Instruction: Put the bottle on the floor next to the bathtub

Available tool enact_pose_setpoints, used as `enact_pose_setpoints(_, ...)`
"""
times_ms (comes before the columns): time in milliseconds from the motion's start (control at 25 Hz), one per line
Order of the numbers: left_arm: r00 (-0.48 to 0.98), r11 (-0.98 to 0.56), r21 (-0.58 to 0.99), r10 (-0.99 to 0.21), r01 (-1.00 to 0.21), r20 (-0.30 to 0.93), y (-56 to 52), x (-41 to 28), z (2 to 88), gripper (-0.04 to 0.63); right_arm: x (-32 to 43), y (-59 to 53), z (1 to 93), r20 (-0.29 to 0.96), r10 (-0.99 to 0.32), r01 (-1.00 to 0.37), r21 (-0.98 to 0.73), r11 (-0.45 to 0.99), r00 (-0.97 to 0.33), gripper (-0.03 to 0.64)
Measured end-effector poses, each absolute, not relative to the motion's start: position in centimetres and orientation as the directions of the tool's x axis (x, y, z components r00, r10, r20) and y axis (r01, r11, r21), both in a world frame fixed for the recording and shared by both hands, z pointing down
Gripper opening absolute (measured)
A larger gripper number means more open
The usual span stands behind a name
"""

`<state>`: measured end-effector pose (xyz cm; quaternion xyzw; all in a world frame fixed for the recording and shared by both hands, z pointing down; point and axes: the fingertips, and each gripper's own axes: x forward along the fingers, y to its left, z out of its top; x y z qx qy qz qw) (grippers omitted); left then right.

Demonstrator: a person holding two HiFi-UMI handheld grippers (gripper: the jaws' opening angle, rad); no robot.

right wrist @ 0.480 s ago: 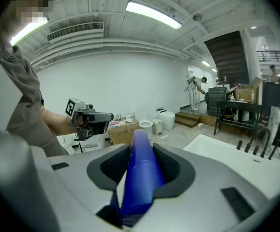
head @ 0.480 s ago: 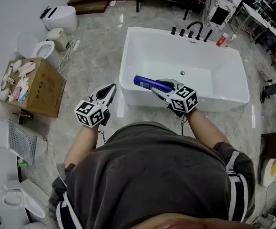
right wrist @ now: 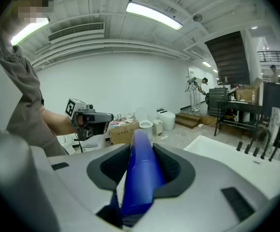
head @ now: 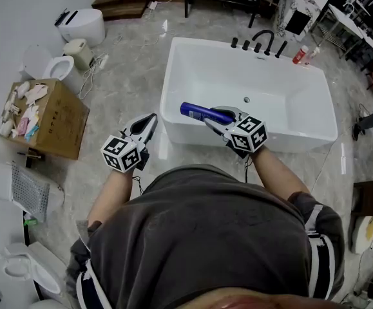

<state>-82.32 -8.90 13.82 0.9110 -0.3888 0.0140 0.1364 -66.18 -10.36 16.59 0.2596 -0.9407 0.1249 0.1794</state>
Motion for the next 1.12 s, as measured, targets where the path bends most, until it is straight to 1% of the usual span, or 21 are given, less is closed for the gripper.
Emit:
enact_pose_setpoints(440, 0.697, -0.660, 0.231, -0.701, -0.715, 0.150, -9.4, -80.2, 13.9, 0.006, -64.1, -11.1, 16.9, 0.394, -0.446, -0.539, -0.162, 0.827, -0.803, 0.138)
enact_pose_setpoints(720, 0.685, -0.650, 0.223, -0.710, -0.727, 0.164, -9.3, -75.9, 13.6, 0.006, -60.3, -10.8, 16.7, 0.389, -0.424, -0.515, -0.166, 0.841, -0.818, 0.138)
enact_pose_setpoints(960, 0.697, -0.658, 0.242, -0.703, -0.713, 0.141, -8.7, -70.7, 13.7, 0.006, -56.1, -10.4, 17.3, 0.398, -0.413, -0.507, -0.165, 0.846, -0.819, 0.138)
enact_pose_setpoints(1120, 0.720, -0.680, 0.244, -0.678, -0.691, 0.149, -8.5, -70.8, 13.9, 0.006, -56.0, -10.3, 17.1, 0.395, -0.437, -0.535, -0.181, 0.825, -0.808, 0.138)
